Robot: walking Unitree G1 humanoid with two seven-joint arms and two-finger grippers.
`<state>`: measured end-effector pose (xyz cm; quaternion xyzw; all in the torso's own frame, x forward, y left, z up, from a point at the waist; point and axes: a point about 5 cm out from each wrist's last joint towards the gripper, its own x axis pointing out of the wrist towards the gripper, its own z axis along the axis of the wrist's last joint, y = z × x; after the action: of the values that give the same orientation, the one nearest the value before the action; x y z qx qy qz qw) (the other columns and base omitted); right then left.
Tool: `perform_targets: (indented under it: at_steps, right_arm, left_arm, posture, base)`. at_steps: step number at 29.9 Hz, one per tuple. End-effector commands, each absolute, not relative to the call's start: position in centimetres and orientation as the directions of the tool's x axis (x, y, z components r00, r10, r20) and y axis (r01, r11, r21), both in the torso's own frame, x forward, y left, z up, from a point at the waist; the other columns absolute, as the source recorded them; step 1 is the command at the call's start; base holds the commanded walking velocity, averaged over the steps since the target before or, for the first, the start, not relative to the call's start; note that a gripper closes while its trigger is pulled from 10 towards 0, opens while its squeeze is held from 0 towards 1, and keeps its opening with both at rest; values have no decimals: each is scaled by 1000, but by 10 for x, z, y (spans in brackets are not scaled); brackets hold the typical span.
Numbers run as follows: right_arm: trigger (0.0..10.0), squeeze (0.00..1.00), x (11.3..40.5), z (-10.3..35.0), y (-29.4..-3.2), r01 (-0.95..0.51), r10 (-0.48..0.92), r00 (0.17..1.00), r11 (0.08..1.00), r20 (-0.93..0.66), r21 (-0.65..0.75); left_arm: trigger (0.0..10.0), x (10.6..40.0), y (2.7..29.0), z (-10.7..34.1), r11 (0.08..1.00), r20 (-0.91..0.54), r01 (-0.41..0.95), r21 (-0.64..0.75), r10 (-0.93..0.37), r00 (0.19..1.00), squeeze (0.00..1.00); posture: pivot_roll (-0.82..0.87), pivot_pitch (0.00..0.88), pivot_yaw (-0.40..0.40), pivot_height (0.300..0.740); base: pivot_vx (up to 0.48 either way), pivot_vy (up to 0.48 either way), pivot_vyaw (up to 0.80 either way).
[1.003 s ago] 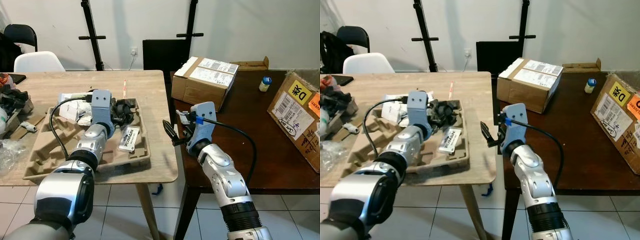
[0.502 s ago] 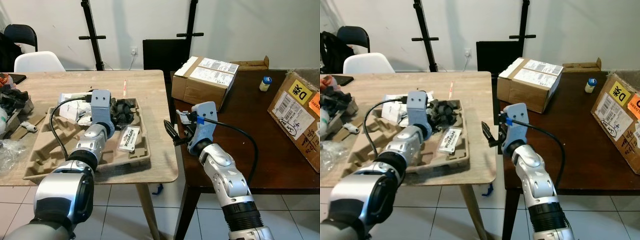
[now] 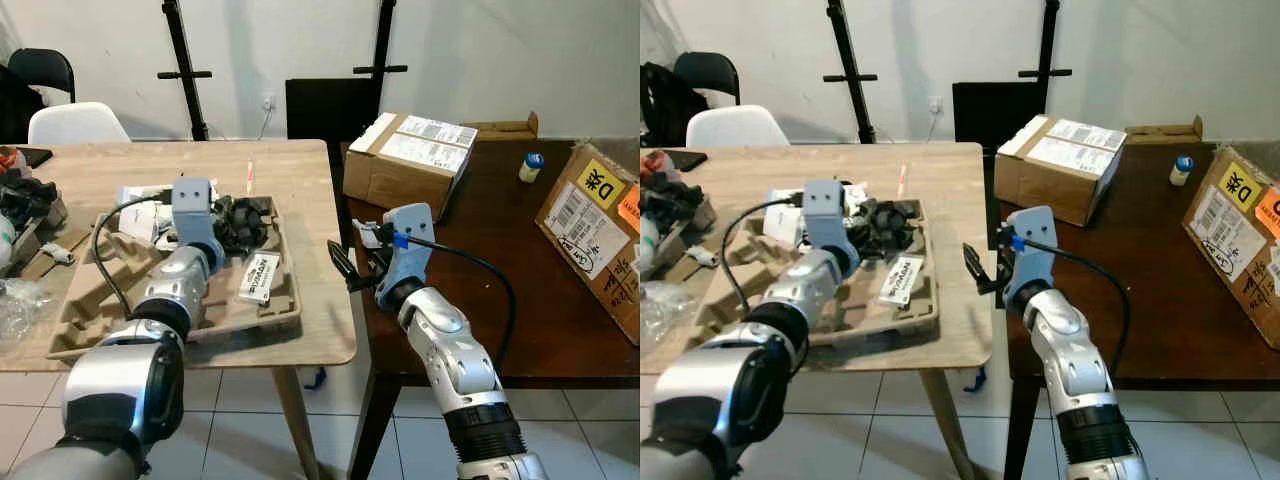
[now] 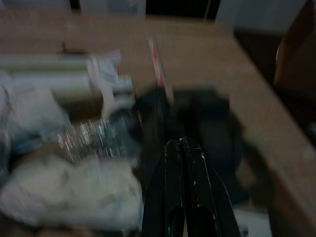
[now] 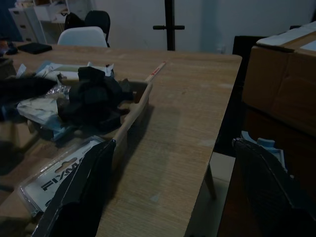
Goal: Picking trash to rubbish bin
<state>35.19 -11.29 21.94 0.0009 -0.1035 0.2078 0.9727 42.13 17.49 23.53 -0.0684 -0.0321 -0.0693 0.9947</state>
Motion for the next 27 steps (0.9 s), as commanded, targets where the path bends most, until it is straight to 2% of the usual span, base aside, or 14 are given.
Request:
perform_targets:
  at_steps: [1, 5, 6, 7, 12, 14, 17, 27]
  right_arm:
    - [10000, 0, 354, 218, -112, -422, 421, 885, 906, 199, -40]
    - [10000, 0, 355, 218, -113, -427, 426, 883, 903, 198, -43]
    - [10000, 0, 357, 218, -113, -431, 431, 880, 901, 198, -43]
    - [10000, 0, 358, 218, -112, -433, 432, 880, 901, 197, -42]
    - [10000, 0, 359, 219, -111, -440, 439, 876, 897, 198, -42]
    - [10000, 0, 362, 220, -107, -450, 449, 871, 892, 199, -42]
    - [10000, 0, 362, 220, -106, -451, 450, 871, 891, 199, -42]
    - [10000, 0, 366, 218, -108, -429, 426, 883, 903, 199, -31]
  left_arm:
    - [10000, 421, 182, 256, 986, 169, 135, -94, -118, 979, 0]
    - [10000, 421, 180, 259, 987, 193, 146, -72, -129, 973, 0]
    - [10000, 419, 174, 263, 983, 238, 179, -49, -162, 958, 945]
    - [10000, 418, 171, 263, 979, 259, 198, -47, -180, 949, 1000]
    - [10000, 416, 167, 260, 978, 270, 209, 5, -202, 941, 1000]
    - [10000, 410, 169, 250, 982, 279, 173, 77, -187, 942, 1000]
    - [10000, 408, 171, 247, 982, 281, 163, 96, -184, 942, 1000]
    - [10000, 391, 185, 230, 987, 300, 146, 65, -159, 940, 1000]
  posture:
    - [-40, 147, 8, 740]
    - [-25, 136, -3, 740]
    - [-17, 127, -14, 740]
    - [-8, 118, -21, 740]
    - [2, 110, -32, 740]
    - [11, 101, -41, 740]
    - [15, 96, -43, 740]
    - [25, 78, -47, 740]
  base:
    - [0, 0, 0]
    - [0, 0, 0]
    - [0, 0, 0]
    - [0, 0, 0]
    - [0, 0, 0]
    - [0, 0, 0]
    - [0, 0, 0]
    - [0, 0, 0]
